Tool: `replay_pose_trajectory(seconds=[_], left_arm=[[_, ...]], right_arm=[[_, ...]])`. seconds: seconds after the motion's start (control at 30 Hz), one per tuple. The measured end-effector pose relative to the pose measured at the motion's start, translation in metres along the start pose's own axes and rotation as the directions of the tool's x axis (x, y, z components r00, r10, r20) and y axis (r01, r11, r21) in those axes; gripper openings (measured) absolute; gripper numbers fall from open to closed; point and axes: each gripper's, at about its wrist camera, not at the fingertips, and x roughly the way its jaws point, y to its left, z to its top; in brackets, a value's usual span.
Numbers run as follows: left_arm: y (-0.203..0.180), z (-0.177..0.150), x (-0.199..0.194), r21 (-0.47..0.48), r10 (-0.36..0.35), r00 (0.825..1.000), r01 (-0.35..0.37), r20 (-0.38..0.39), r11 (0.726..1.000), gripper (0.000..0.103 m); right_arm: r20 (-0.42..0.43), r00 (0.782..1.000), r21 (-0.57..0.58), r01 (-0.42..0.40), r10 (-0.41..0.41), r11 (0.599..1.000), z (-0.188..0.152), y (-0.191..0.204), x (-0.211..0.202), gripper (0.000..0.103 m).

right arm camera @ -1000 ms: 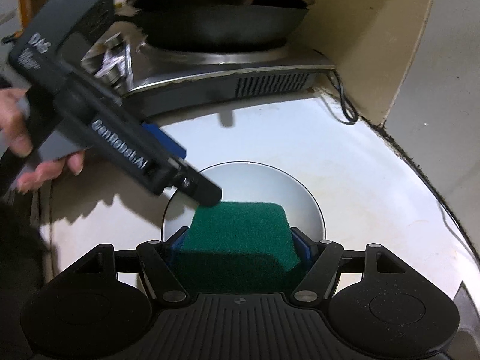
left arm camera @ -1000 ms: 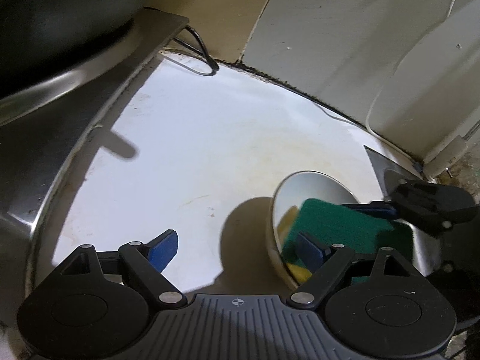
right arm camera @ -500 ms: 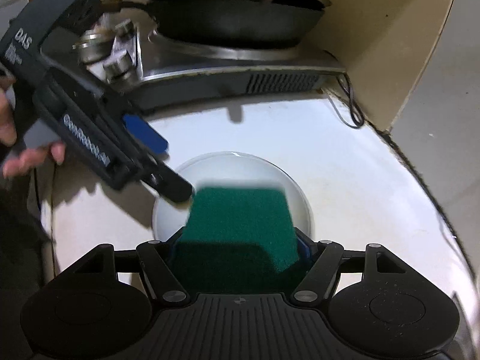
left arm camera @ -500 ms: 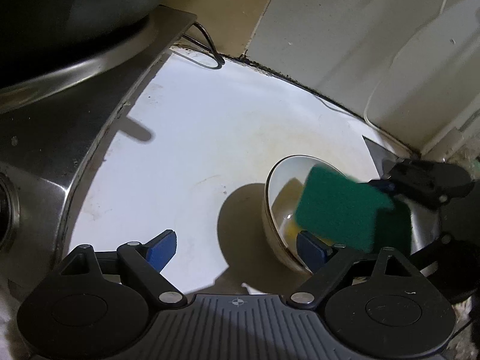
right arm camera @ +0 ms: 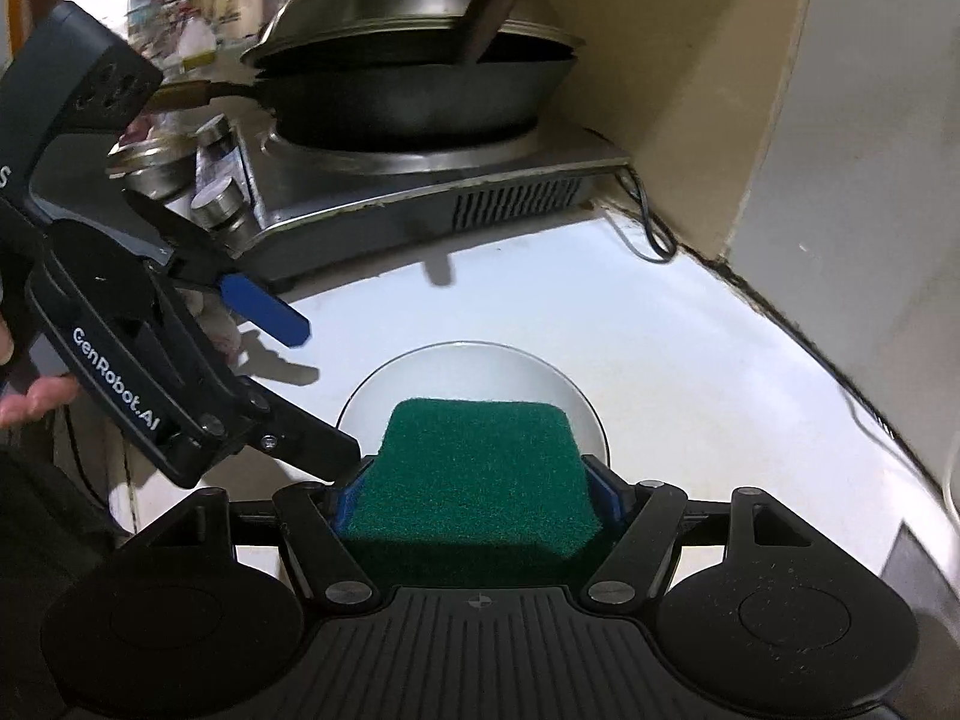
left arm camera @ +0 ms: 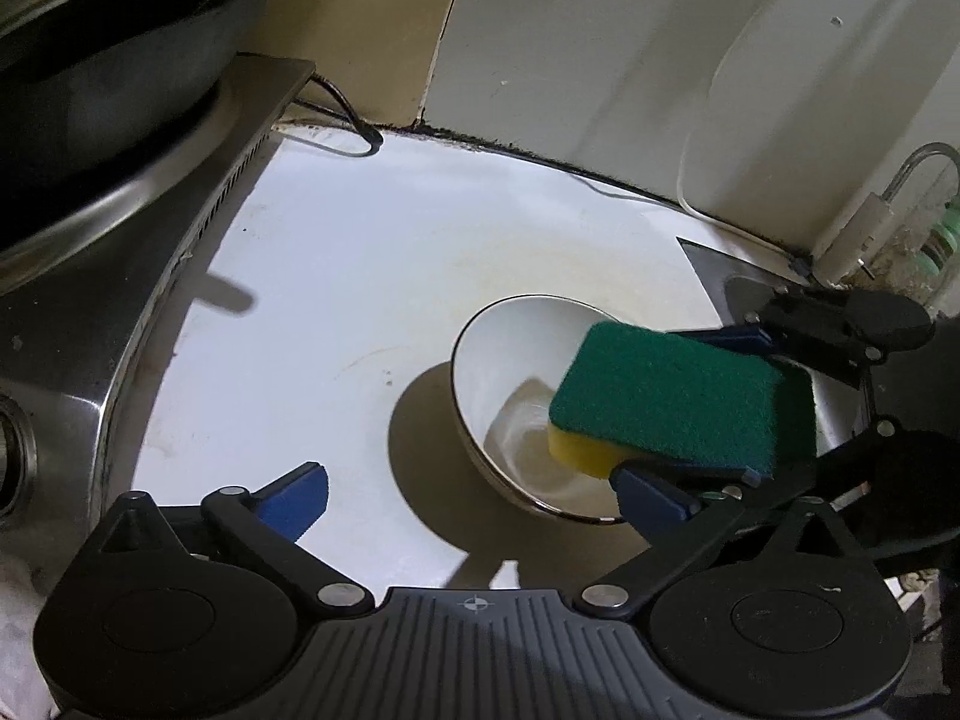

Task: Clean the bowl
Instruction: 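Release the bowl with the left tool and lift the sponge away with the right tool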

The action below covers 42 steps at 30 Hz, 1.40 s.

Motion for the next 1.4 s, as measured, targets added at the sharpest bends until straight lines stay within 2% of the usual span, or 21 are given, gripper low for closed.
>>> replay_pose_trajectory(seconds=[0.13, 0.27, 0.3, 0.33, 0.37, 0.43, 0.63, 0.7, 0.8, 0.87, 0.9, 0.97, 1.03, 1.13, 1.17, 1.23, 1.3, 1.37, 1.4], left_arm=[[-0.002, -0.003, -0.003, -0.023, -0.016, 1.0, 0.016, 0.012, 1.0, 0.103], [-0.007, -0.003, -0.005, -0.025, -0.027, 1.0, 0.027, 0.008, 0.999, 0.103], [-0.008, -0.003, -0.004, -0.025, -0.027, 1.0, 0.027, 0.004, 0.999, 0.103], [-0.009, -0.003, -0.004, -0.029, -0.03, 1.0, 0.03, -0.002, 0.999, 0.103], [-0.009, -0.003, -0.003, -0.037, -0.035, 0.999, 0.035, -0.007, 0.999, 0.103], [-0.01, -0.002, -0.003, -0.055, -0.036, 0.999, 0.036, -0.01, 0.998, 0.103], [-0.02, 0.005, -0.001, -0.021, 0.105, 0.994, -0.106, -0.036, 0.994, 0.103], [-0.023, 0.006, -0.003, -0.014, 0.12, 0.992, -0.12, -0.035, 0.993, 0.103], [-0.026, 0.007, -0.01, -0.008, 0.098, 0.995, -0.098, -0.024, 0.995, 0.103], [-0.034, 0.009, -0.015, 0.031, 0.081, 0.997, -0.08, -0.014, 0.996, 0.103], [-0.039, 0.009, -0.019, 0.063, 0.084, 0.996, -0.083, -0.004, 0.995, 0.103], [-0.047, 0.01, -0.022, 0.112, 0.113, 0.993, -0.115, 0.023, 0.987, 0.103], [-0.049, 0.011, -0.024, 0.111, 0.117, 0.992, -0.121, 0.04, 0.986, 0.103], [-0.048, 0.019, -0.025, 0.08, 0.079, 0.996, -0.082, 0.031, 0.993, 0.103], [-0.048, 0.022, -0.024, 0.076, 0.071, 0.997, -0.073, 0.025, 0.994, 0.103], [-0.049, 0.026, -0.021, 0.097, 0.093, 0.996, -0.093, 0.008, 0.991, 0.103], [-0.048, 0.029, -0.016, 0.108, 0.125, 0.992, -0.123, -0.008, 0.986, 0.103], [-0.04, 0.027, -0.012, 0.06, 0.138, 0.99, -0.136, -0.031, 0.989, 0.103], [-0.036, 0.026, -0.011, 0.027, 0.119, 0.992, -0.118, -0.042, 0.993, 0.102]], right_arm=[[0.05, 0.997, 0.098, 0.05, -0.055, 0.994, -0.008, 0.003, -0.009, 0.071], [0.073, 0.987, 0.229, 0.12, -0.14, 0.966, -0.016, -0.003, -0.016, 0.071], [0.071, 0.985, 0.25, 0.138, -0.16, 0.958, -0.018, -0.005, -0.017, 0.074], [0.068, 0.979, 0.269, 0.17, -0.194, 0.948, -0.02, -0.005, -0.018, 0.083], [0.065, 0.97, 0.289, 0.206, -0.234, 0.935, -0.023, -0.005, -0.019, 0.085], [0.076, 0.965, 0.33, 0.215, -0.253, 0.919, -0.027, -0.005, -0.023, 0.086], [0.082, 0.961, 0.389, 0.213, -0.264, 0.896, -0.031, -0.001, -0.028, 0.091], [0.074, 0.953, 0.409, 0.239, -0.293, 0.881, -0.033, 0.001, -0.028, 0.091], [0.046, 0.933, 0.483, 0.292, -0.357, 0.826, -0.036, -0.004, -0.023, 0.091], [0.035, 0.912, 0.555, 0.322, -0.408, 0.767, -0.038, -0.013, -0.022, 0.091], [0.028, 0.901, 0.591, 0.334, -0.433, 0.734, -0.039, -0.018, -0.022, 0.091], [0.049, 0.881, 0.636, 0.336, -0.471, 0.695, -0.04, -0.023, -0.029, 0.091], [0.054, 0.861, 0.651, 0.353, -0.505, 0.672, -0.04, -0.029, -0.035, 0.091], [0.049, 0.825, 0.658, 0.398, -0.563, 0.64, -0.036, -0.043, -0.041, 0.092], [0.043, 0.82, 0.658, 0.406, -0.57, 0.634, -0.034, -0.047, -0.045, 0.092], [0.053, 0.83, 0.661, 0.388, -0.556, 0.642, -0.028, -0.043, -0.057, 0.092], [0.106, 0.855, 0.642, 0.331, -0.508, 0.692, -0.023, -0.031, -0.072, 0.092], [0.133, 0.892, 0.578, 0.284, -0.431, 0.765, -0.02, -0.008, -0.086, 0.095], [0.117, 0.899, 0.576, 0.285, -0.422, 0.766, -0.022, -0.001, -0.087, 0.098]])
